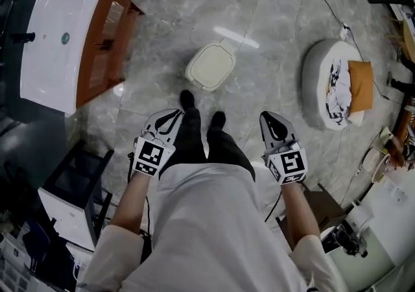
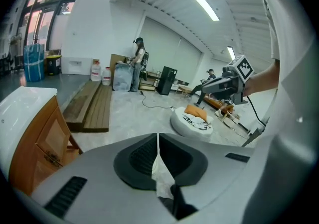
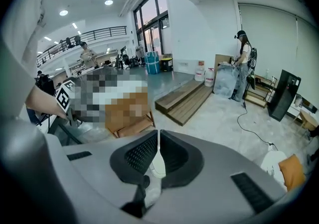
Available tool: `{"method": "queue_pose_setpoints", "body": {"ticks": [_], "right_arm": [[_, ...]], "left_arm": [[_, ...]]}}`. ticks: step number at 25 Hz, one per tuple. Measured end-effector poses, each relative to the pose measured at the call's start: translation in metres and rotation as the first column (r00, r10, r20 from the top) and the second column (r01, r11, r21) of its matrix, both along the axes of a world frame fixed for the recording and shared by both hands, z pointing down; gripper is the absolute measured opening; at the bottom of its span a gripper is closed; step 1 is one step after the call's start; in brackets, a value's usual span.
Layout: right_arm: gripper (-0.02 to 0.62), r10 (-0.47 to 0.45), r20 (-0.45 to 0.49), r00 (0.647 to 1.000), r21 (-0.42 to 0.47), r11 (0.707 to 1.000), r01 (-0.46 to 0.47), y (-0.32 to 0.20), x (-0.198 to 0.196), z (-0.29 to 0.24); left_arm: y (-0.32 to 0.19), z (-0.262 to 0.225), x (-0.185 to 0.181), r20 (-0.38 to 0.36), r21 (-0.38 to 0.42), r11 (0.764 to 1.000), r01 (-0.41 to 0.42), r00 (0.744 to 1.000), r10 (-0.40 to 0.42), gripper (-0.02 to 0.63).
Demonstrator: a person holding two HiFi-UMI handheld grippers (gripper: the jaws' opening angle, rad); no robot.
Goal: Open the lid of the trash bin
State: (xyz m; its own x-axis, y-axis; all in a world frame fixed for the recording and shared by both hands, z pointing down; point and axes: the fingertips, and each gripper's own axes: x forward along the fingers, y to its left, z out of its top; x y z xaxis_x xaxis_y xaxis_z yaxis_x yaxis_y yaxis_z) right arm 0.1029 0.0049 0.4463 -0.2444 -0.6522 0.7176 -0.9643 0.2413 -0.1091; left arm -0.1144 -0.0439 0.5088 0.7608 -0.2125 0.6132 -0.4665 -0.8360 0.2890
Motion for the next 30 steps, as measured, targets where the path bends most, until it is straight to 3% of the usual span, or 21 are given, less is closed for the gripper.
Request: {"method": "queue_pose_setpoints", "body": {"ticks": [6, 14, 21, 30], "right_arm": [[0.037, 0.032, 0.015, 0.999, -0.052, 0.998, -0.032, 0.008, -0.006, 0.022], [0.037, -0.007, 0.034, 0.999, -0.13, 0.991, 0.011, 0.023, -0.006, 0.056], [0.037, -0.086, 0.09, 0.992, -0.183, 0.978, 0.102, 0.034, -0.011, 0.09], [0.037, -0.148, 0.168, 0.975, -0.218, 0.959, 0.183, 0.026, -0.001, 0.135]], "left_arm": [[0.01, 0.037, 0.017, 0.006, -0.05, 0.995, -0.088, 0.996, 0.089, 0.028], [0.011, 0.08, 0.028, 0.026, -0.097, 0.99, -0.106, 0.994, 0.109, 0.028], [0.015, 0.126, 0.033, 0.086, -0.123, 0.989, -0.079, 0.992, 0.09, 0.028], [0.018, 0.189, 0.042, 0.143, -0.175, 0.984, 0.031, 0.99, -0.006, 0.028]]}}
